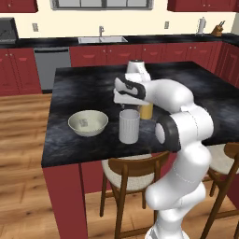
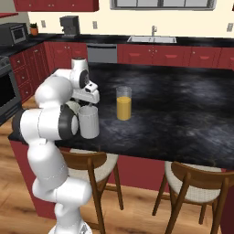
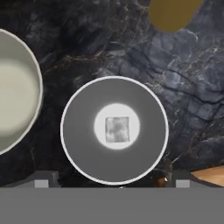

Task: There are two ice cubes in the ice bowl. Place both ice cubes in the glass cup.

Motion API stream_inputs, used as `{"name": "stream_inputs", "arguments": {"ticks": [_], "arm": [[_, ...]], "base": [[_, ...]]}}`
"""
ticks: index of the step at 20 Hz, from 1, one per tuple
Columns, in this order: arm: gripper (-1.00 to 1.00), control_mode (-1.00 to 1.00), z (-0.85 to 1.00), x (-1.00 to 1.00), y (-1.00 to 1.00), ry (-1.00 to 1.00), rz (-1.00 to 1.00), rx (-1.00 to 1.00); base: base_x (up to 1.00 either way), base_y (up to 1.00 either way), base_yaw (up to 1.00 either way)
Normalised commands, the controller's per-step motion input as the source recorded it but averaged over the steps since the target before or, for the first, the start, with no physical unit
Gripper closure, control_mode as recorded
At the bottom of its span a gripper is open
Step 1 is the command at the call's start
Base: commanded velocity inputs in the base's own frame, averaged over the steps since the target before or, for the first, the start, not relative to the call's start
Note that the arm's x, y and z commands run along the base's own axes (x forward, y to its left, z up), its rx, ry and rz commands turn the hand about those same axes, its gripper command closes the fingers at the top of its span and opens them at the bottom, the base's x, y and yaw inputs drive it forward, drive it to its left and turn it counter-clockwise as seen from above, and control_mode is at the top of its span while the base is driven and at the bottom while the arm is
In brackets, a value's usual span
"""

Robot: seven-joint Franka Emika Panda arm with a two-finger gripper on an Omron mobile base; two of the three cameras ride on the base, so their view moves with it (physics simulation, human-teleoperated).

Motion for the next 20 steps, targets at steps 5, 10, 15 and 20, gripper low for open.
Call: {"name": "stream_inputs", "arguments": {"ticks": [5,10,15,20], "arm": [[-1.00,-1.00,0.31,-0.30,0.59,-0.01,0.00,0.01],[-1.00,-1.00,0.42,0.00,0.94,0.00,0.02,0.01],[-1.00,-1.00,0.20,0.05,0.98,0.00,0.04,0.00],[-1.00,-1.00,-0.04,0.08,0.64,0.00,0.01,0.00]], "base": [[0.00,0.00,0.00],[0.00,0.00,0.00],[0.00,0.00,0.00],[0.00,0.00,0.00]]}}
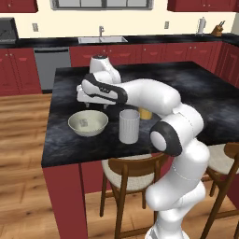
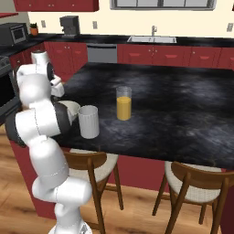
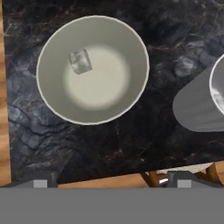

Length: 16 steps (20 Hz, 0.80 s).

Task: There are two ice cubes in the ice bowl. Place both ice cubes in the glass cup.

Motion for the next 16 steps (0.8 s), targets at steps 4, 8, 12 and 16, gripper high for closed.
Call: {"name": "stream_inputs", "arguments": {"ticks": [4,8,12,16], "arm": [[-1.00,-1.00,-0.23,0.28,0.46,0.00,0.00,0.00],[-1.00,-1.00,-0.48,0.20,0.28,0.00,0.00,-0.02],[-1.00,-1.00,-0.42,0.31,0.26,0.00,0.00,0.00],[-1.00,-1.00,-0.35,0.33,0.06,0.00,0.00,0.00]], "base": [[0.00,0.00,0.00],[0.00,0.00,0.00],[0.00,0.00,0.00],[0.00,0.00,0.00]]}}
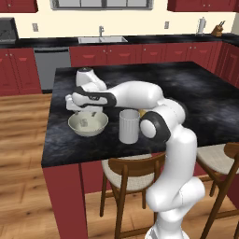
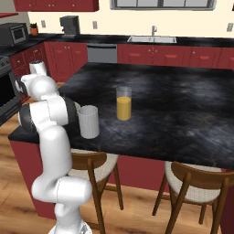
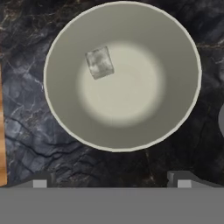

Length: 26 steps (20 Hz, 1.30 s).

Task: There are two ice cubes in the ice bowl. Place both ice cubes in the glass cup.

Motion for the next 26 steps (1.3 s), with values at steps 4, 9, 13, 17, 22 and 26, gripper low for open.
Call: {"name": "stream_inputs", "arguments": {"ticks": [4,9,13,17,22,26], "arm": [[-1.00,-1.00,-0.34,0.27,0.00,0.00,0.00,0.00],[-1.00,-1.00,-0.43,0.23,0.02,0.00,0.01,0.00],[-1.00,-1.00,-0.46,0.34,0.12,0.00,0.01,0.00],[-1.00,-1.00,-0.33,0.50,0.06,0.00,0.00,0.00],[-1.00,-1.00,-0.22,0.57,0.00,0.01,0.00,0.00],[-1.00,-1.00,-0.22,0.42,0.00,0.07,0.00,0.00]], "base": [[0.00,0.00,0.00],[0.00,0.00,0.00],[0.00,0.00,0.00],[0.00,0.00,0.00],[0.00,0.00,0.00],[0.00,0.00,0.00]]}}
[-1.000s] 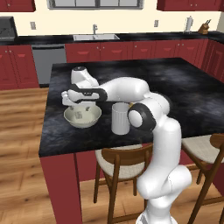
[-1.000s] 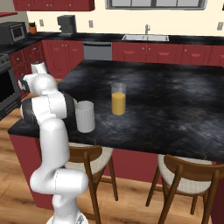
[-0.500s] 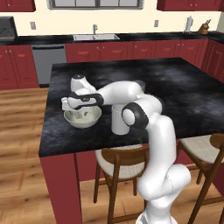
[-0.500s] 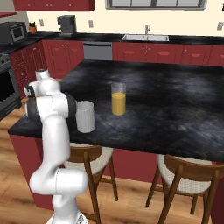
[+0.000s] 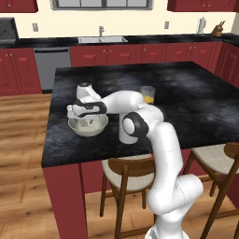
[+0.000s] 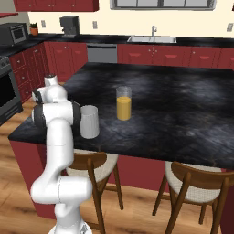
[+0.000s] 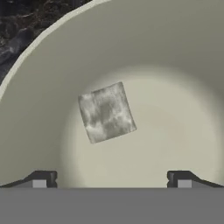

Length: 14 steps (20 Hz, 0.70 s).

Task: There are two ice cubes in the ice bowl. Place both ice cubes in the glass cup.

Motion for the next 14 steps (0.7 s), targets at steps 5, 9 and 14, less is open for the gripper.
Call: {"name": "stream_inputs", "arguments": {"ticks": [5,9,14], "arm": [[-1.00,-1.00,-0.31,0.32,0.00,0.07,0.00,0.00],[-1.00,-1.00,-0.24,0.35,0.00,0.02,0.00,0.00],[1.00,-1.00,-0.27,0.27,0.01,0.03,0.00,0.00]], "base": [[0.00,0.00,0.00],[0.00,0.00,0.00],[0.00,0.00,0.00]]}}
